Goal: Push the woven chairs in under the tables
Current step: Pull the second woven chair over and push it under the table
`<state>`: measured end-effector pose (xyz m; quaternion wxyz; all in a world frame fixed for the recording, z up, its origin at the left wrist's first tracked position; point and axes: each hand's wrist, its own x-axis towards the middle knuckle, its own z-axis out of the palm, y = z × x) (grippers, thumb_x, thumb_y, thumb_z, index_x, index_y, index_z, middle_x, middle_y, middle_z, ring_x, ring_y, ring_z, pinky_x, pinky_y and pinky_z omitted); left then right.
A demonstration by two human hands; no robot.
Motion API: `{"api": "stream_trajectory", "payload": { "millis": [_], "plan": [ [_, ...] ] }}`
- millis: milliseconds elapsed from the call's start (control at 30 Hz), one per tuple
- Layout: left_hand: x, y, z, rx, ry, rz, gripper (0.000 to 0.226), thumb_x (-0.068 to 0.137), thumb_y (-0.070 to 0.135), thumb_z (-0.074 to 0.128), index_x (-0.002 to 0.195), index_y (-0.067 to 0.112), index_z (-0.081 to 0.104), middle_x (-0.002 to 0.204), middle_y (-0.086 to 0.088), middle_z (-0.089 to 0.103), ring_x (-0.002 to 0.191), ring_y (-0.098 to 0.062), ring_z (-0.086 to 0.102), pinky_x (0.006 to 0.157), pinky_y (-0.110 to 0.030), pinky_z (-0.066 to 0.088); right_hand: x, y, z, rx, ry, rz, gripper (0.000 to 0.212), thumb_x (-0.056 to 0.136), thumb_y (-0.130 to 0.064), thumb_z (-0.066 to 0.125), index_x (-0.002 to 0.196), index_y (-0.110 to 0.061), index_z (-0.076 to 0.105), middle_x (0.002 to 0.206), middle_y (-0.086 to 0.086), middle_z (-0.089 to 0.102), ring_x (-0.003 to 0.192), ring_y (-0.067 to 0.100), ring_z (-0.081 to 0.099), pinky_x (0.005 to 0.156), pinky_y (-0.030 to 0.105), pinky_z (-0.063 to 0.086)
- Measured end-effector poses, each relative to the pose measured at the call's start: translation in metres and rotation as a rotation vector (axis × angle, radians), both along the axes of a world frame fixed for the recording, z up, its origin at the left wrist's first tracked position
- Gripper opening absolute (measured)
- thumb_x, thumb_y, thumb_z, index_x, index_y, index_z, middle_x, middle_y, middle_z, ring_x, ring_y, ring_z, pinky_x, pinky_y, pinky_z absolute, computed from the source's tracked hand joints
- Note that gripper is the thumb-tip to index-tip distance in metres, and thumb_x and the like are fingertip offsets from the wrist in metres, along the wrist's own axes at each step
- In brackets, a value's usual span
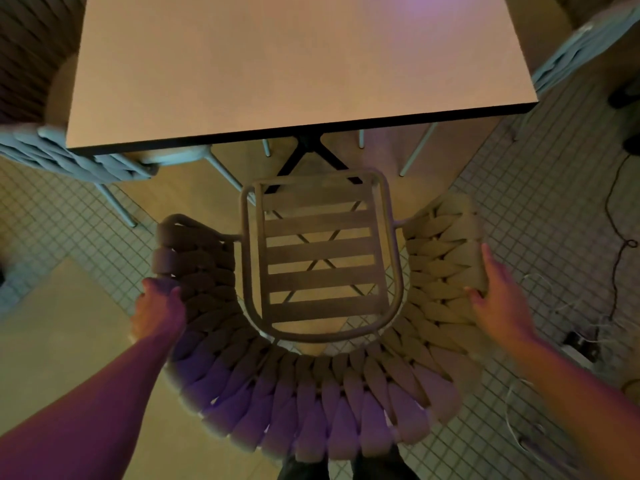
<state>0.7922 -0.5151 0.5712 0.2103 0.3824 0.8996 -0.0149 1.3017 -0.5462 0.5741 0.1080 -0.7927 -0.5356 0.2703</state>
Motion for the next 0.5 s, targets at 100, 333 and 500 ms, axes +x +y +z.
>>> {"api": "stream_trajectory", "payload": {
  "millis": [100, 333, 500],
  "plan": [
    [0.000, 0.013, -0.001, 0.005, 0.008, 0.010, 0.034, 0.091, 0.032, 0.049, 0.110, 0.005, 0.039, 0.114, -0.036, 0.057, 0.104, -0.054, 0.056, 0.078, -0.052, 0.042, 0.001, 0.019, -0.001, 0.001, 0.001, 0.005, 0.085, 0.088, -0.009, 0.059, 0.154, -0.027, 0.009, 0.141, 0.015, 0.042, 0.117, 0.035, 0.051, 0.092, 0.041, 0.044],
    [-0.002, 0.016, -0.003, 0.019, -0.001, 0.010, 0.026, 0.090, 0.032, 0.049, 0.098, 0.011, 0.035, 0.110, -0.036, 0.059, 0.101, -0.055, 0.057, 0.073, -0.050, 0.040, 0.003, 0.024, -0.001, 0.005, -0.003, 0.026, 0.086, 0.087, -0.008, 0.061, 0.154, -0.026, 0.010, 0.140, 0.017, 0.043, 0.118, 0.035, 0.050, 0.090, 0.042, 0.044],
    [-0.003, 0.016, -0.006, 0.007, 0.014, 0.005, 0.032, 0.091, 0.034, 0.048, 0.106, 0.007, 0.038, 0.112, -0.036, 0.058, 0.103, -0.055, 0.056, 0.076, -0.053, 0.042, 0.003, 0.024, -0.002, 0.001, 0.001, 0.022, 0.085, 0.088, -0.010, 0.060, 0.154, -0.027, 0.009, 0.139, 0.017, 0.043, 0.116, 0.035, 0.051, 0.086, 0.041, 0.045]
  ]
}}
